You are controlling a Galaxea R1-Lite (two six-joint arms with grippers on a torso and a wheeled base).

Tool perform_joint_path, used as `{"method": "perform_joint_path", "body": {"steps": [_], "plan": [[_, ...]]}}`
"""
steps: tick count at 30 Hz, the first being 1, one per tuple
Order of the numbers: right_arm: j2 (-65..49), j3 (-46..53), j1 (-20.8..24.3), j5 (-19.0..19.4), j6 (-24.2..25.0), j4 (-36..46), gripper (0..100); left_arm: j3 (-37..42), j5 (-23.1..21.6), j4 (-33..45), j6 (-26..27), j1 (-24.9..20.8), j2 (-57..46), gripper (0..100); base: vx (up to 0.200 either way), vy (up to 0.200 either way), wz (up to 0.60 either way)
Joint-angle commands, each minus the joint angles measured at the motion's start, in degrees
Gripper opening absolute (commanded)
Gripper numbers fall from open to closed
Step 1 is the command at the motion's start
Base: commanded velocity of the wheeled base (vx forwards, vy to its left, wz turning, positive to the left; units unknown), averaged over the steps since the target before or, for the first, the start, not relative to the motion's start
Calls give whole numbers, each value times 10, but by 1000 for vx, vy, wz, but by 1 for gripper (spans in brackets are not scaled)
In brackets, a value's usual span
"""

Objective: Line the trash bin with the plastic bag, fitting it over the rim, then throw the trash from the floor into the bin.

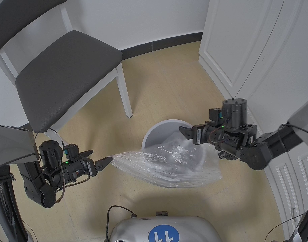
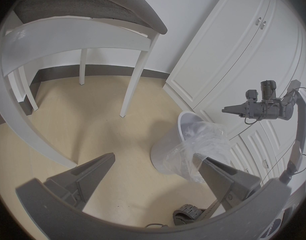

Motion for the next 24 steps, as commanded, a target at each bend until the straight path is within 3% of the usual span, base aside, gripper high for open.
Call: {"method": "perform_joint_path", "body": {"steps": [1,6,13,19,24], "plan": [[100,-80,32,-4,4,12,100,20,0,0,-1,16,-9,100,0,0,0],[130,-81,56,-4,14,18,100,28,0,-1,-1,27,-11,100,0,0,0],[186,-116,52,-3,16,20,100,20,0,-1,-1,25,-6,100,0,0,0],[266,-227,35,-3,38,42,100,16,1,-1,-1,11,-4,100,0,0,0],[322,-358,24,-3,87,112,100,5,1,-1,-3,-4,-2,100,0,0,0]]}}
